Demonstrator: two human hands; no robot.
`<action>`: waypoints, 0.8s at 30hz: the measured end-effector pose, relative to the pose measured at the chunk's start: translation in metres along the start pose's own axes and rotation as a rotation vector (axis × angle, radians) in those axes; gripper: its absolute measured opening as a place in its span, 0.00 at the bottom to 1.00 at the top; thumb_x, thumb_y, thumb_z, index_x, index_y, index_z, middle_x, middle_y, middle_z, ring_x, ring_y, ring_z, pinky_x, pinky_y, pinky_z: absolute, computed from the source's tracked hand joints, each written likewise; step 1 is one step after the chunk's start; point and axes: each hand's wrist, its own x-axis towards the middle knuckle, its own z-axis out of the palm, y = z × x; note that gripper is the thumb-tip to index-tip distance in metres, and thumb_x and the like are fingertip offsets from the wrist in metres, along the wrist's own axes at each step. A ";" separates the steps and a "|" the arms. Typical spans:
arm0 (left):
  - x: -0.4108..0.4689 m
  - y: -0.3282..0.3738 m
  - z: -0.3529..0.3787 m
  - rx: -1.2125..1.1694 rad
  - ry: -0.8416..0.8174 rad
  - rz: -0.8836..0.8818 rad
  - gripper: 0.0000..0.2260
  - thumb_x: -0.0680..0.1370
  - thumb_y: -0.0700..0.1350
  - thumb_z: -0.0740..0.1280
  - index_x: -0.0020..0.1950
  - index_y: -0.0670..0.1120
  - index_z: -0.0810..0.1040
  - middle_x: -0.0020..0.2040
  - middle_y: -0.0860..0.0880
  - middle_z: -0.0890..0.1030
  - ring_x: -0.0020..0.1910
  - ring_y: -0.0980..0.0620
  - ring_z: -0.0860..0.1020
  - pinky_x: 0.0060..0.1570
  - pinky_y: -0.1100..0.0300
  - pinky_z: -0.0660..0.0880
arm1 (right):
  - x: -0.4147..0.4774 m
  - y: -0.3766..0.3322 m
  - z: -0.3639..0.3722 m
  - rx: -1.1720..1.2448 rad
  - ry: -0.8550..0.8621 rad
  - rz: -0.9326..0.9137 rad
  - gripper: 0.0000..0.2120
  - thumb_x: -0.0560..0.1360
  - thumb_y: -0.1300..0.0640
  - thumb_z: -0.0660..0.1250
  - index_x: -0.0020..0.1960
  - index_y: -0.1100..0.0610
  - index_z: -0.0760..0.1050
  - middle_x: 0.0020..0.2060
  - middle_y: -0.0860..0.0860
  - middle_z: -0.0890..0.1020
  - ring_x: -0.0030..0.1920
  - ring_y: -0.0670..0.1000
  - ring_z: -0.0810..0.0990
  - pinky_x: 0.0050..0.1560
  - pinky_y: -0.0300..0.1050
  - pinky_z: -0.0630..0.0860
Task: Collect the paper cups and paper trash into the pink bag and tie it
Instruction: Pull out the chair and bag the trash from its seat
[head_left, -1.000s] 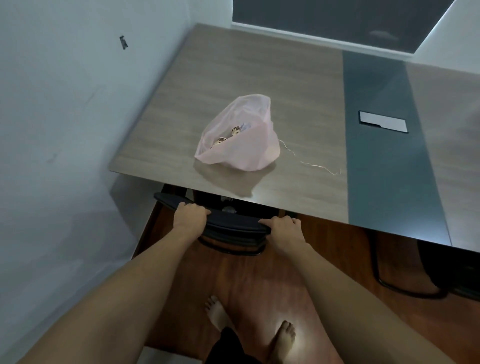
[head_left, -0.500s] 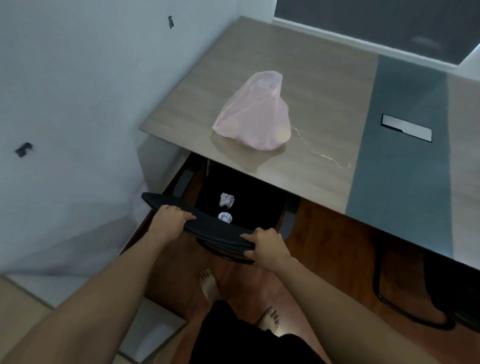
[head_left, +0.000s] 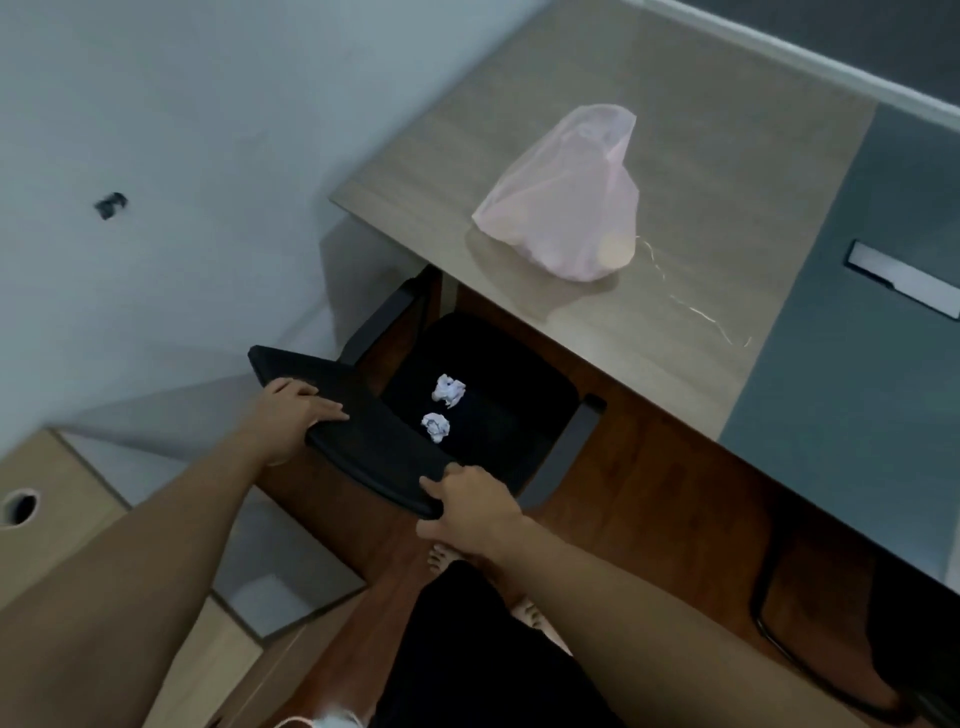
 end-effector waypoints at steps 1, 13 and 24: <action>-0.001 -0.007 0.001 0.015 -0.015 -0.004 0.33 0.81 0.40 0.66 0.79 0.70 0.67 0.80 0.66 0.68 0.81 0.51 0.64 0.80 0.49 0.55 | 0.005 -0.005 0.000 0.000 -0.015 -0.014 0.37 0.82 0.36 0.67 0.86 0.50 0.65 0.69 0.59 0.75 0.68 0.65 0.75 0.60 0.57 0.78; 0.011 0.002 -0.057 -0.039 -0.597 -0.021 0.42 0.80 0.53 0.74 0.87 0.63 0.53 0.88 0.58 0.50 0.88 0.45 0.46 0.85 0.40 0.42 | 0.024 0.025 -0.050 0.089 -0.072 -0.182 0.33 0.81 0.24 0.57 0.59 0.49 0.86 0.50 0.51 0.84 0.50 0.54 0.83 0.52 0.59 0.84; 0.077 0.030 -0.187 -1.394 -0.213 -0.362 0.13 0.86 0.55 0.66 0.71 0.57 0.80 0.65 0.55 0.85 0.63 0.50 0.84 0.65 0.52 0.80 | 0.097 0.099 -0.284 -0.014 0.417 -0.300 0.19 0.86 0.42 0.61 0.47 0.52 0.83 0.43 0.49 0.86 0.45 0.55 0.84 0.50 0.56 0.82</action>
